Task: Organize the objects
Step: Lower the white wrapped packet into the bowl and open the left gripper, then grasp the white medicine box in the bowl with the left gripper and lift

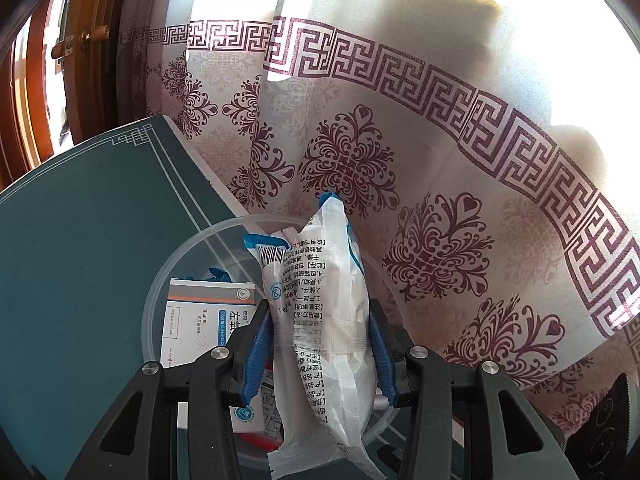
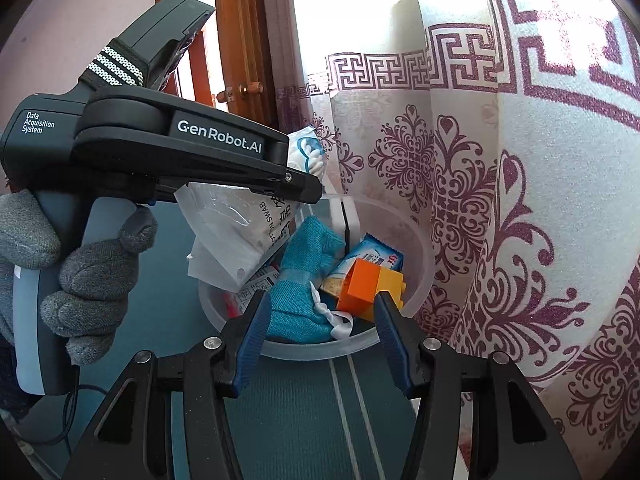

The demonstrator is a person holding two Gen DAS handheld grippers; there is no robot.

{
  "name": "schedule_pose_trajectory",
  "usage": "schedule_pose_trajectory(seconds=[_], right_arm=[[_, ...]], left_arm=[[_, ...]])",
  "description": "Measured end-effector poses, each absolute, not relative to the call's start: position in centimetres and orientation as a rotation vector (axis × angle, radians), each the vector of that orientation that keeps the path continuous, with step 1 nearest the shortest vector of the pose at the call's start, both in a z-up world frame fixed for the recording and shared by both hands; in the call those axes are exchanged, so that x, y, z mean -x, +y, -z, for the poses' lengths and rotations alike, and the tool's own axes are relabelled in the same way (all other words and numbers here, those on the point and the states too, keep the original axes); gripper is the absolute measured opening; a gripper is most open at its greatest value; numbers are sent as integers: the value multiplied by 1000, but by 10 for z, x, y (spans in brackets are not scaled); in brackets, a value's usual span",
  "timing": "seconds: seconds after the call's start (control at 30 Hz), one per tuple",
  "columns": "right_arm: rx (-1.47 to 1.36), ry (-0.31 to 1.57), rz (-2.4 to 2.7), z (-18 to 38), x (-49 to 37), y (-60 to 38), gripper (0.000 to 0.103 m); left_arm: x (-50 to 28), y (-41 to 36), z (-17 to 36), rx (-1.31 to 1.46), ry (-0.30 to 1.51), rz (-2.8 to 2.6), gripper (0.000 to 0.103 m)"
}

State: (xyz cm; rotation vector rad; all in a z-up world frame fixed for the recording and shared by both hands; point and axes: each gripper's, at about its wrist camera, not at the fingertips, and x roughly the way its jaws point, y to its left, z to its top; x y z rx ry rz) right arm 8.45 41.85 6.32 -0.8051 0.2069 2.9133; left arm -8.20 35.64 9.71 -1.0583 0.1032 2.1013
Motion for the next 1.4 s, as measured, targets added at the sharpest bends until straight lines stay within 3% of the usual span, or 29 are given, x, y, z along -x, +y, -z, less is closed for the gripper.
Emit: schedule_pose_trajectory(seconds=[0.2,0.37,0.77,1.17,1.4], right_arm=[[818,208,-2917,-61,-84,416,55],[821,208,-2915,-60,-84,416,55],[826,196,-2911,-58,-84,414,55],[831,134,-2904,-56,-90,401,55],[848,109,-2909,-54,-88,397,55]], left_arm=[[87,355,-91,1078,90,-2111,49],[91,349,-91,1074,54,-2134,71],[89,330,-108,1019,34,-2171,86],[102,267,-111,1028,-71,-2278,89],[114,236,-76,1153,-112,-2320,90]])
